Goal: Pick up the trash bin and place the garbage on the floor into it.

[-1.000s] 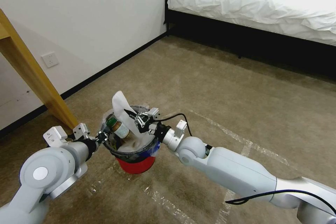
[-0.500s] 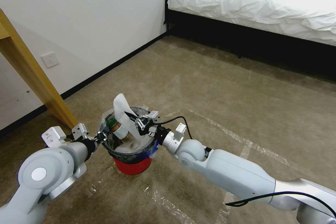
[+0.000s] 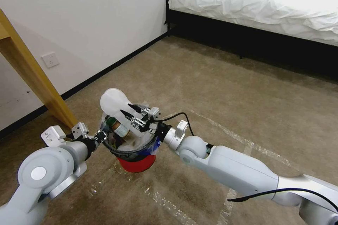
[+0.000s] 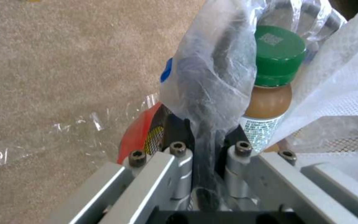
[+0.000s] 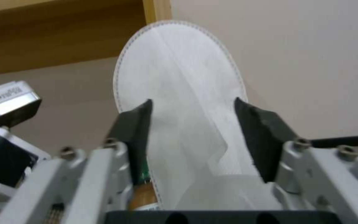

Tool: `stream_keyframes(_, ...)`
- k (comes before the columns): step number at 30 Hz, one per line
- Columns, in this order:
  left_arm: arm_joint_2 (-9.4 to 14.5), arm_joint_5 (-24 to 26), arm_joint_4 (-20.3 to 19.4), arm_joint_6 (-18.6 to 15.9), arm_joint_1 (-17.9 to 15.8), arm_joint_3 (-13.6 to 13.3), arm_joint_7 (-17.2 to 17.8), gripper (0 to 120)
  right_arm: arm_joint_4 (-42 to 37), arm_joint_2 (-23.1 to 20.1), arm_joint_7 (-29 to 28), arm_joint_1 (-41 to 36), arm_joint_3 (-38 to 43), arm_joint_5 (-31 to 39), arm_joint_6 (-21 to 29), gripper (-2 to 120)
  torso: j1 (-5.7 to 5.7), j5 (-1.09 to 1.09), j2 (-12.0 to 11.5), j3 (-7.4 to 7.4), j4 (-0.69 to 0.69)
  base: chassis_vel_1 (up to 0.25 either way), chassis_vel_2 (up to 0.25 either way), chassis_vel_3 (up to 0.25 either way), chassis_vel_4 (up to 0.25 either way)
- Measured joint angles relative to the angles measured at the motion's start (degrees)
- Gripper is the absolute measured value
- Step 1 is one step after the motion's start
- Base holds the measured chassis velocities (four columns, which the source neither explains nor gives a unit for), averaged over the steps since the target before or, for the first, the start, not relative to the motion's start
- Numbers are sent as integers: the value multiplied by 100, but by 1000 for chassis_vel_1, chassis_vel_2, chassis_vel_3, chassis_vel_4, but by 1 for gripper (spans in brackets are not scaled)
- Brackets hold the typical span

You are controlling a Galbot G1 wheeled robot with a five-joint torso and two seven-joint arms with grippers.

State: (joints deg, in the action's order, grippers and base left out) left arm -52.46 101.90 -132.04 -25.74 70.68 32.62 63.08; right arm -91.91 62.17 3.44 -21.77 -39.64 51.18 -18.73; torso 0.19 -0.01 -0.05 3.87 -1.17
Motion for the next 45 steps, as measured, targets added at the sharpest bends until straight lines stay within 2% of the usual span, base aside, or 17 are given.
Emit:
stream_keyframes(1, 0, 0, 0, 0, 0, 0, 0, 4, 0, 0, 0, 0, 0, 0, 0, 57, 0, 0, 0, 0, 0, 0, 0, 0, 0)
stream_keyframes(3, 2, 2, 5, 24, -8, 20, 1, 4, -25, 0, -29, 26, 0, 4, 6, 71, 0, 0, 0, 0, 0, 0, 0, 0, 0)
stream_keyframes(4, 2, 2, 5, 24, -8, 20, 1, 4, -25, 0, -29, 26, 0, 4, 6, 71, 0, 0, 0, 0, 0, 0, 0, 0, 0)
stream_keyframes(5, 2, 7, 2, 30, -8, 25, 1, 4, -37, -7, -42, 36, 0, 5, 11, 77, 0, -1, 0, 0, 0, 0, 0, 0, 0)
stream_keyframes(6, 2, 7, 2, 30, -8, 25, 1, 4, -37, -7, -42, 36, 0, 5, 11, 77, 0, -1, 0, 0, 0, 0, 0, 0, 0)
stream_keyframes(9, 17, 12, -14, 34, -1, 42, 3, 4, -40, -14, -89, 53, 7, 1, 16, 88, 0, 0, 0, 0, 0, 0, 0, 0, 0)
stream_keyframes(15, 30, 28, -22, 44, -8, 66, 8, 4, -48, -26, -105, 69, 27, -3, 18, 91, 0, 0, 0, 0, 0, 0, 0, 0, 0)
stream_keyframes(28, 29, 1, 15, 46, -32, 70, 15, 4, -152, -100, 49, 155, 219, 12, -34, 88, 0, 0, 0, 0, 0, 0, 0, 0, 0)
stream_keyframes(37, 45, -19, 72, 40, -19, 28, 15, 4, -317, -169, 549, 411, 686, 71, -204, 95, 0, -1, 0, 0, 0, 0, 0, 0, 0)
stream_keyframes(45, 13, -33, 140, 36, -43, 8, 0, 4, -399, -200, 522, 647, 1145, 28, -254, 98, 0, 0, 0, 0, 1, 0, 0, 0, 0)
